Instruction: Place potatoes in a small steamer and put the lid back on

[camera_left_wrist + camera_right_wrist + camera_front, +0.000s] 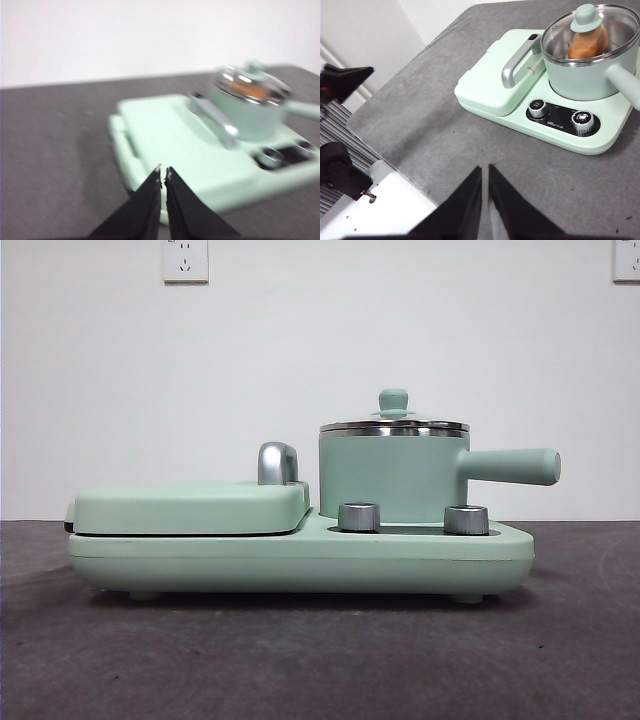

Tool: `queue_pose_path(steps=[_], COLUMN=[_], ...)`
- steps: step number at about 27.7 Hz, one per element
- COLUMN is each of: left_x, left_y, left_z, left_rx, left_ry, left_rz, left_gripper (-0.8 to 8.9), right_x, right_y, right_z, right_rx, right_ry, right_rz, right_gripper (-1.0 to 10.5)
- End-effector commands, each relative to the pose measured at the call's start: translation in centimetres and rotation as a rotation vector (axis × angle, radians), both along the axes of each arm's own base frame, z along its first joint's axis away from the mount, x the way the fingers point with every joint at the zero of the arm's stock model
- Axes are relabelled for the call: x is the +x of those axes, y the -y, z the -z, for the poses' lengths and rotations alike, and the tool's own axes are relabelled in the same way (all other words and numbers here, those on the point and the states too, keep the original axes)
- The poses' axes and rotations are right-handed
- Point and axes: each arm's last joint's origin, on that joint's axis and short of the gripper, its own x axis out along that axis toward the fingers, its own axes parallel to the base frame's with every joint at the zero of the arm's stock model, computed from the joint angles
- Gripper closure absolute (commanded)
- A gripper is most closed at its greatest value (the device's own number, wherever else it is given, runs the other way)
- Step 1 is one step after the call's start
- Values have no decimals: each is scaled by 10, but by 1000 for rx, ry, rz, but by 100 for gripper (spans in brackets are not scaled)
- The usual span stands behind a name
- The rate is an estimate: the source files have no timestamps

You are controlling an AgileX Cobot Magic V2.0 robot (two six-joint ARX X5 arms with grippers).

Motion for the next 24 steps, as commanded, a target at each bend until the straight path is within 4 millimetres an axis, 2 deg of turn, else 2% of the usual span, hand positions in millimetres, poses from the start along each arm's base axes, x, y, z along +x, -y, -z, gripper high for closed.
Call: queue_pose_path(steps=[1, 6, 9, 15, 24], left_x=[11, 30, 34, 37, 37], left_y=[-2, -10, -12, -17, -18], left_z=[22, 70, 88, 105, 113], left_rx=[-19, -141, -157, -135, -1], left_ry=[84, 83, 33, -12, -49], left_rz=[-58, -219, -309, -445, -444], left_gripper=[798, 798, 798, 798, 795], right_x=[0, 0, 0, 0, 0], right_y=[0, 0, 0, 0, 0], right_z=[-3, -3, -3, -3, -3], right_rx=[5, 5, 5, 5, 5], right_ry=[17, 17, 17, 17, 17], right_rz=[-4, -4, -4, -4, -4], right_gripper=[927, 927, 927, 927, 927])
